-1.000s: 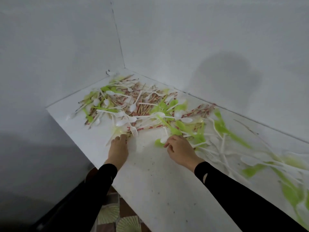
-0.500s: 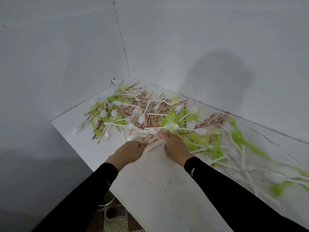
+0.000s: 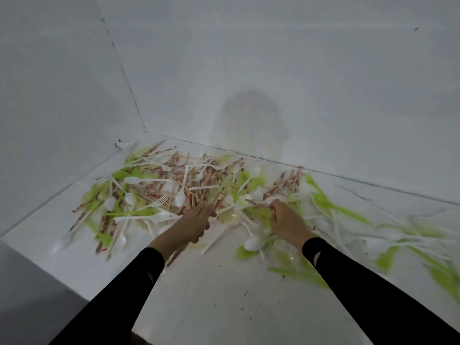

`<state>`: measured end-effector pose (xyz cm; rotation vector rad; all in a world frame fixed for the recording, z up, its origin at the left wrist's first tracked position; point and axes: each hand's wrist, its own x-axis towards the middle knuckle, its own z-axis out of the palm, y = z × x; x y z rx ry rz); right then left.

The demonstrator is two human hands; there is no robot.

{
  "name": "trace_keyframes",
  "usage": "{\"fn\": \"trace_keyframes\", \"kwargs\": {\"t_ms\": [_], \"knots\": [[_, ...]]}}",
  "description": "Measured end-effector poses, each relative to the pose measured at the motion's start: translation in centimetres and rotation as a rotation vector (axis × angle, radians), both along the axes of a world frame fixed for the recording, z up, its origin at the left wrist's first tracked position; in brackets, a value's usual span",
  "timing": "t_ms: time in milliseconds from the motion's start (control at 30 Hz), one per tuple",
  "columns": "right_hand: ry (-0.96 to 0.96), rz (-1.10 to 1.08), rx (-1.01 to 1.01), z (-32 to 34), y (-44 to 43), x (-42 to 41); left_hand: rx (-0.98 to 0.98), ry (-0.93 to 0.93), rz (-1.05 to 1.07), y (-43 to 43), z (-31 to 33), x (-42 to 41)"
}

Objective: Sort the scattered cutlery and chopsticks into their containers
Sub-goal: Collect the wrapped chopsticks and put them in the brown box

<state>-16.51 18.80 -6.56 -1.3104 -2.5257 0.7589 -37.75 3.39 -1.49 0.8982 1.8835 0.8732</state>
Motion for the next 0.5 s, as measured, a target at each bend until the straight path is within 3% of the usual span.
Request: {"fn": "trace_keyframes", "kwargs": {"t_ms": [167, 367, 500], "knots": [[-0.138, -0.044, -0.013, -1.2, -0.6, 4.7, 0.437, 0.011, 0.052, 3.1, -0.6, 2.8], [-0.227, -0.126, 0.017, -1.3, -0.6, 10.9, 0.637, -0.12, 0.149, 4.2, -1.7, 6.2], [-0.251, -0.297, 0.04, -0.8, 0.1, 13.1, 0.666, -0.019, 0.085, 4.0, -3.8, 7.0]]}}
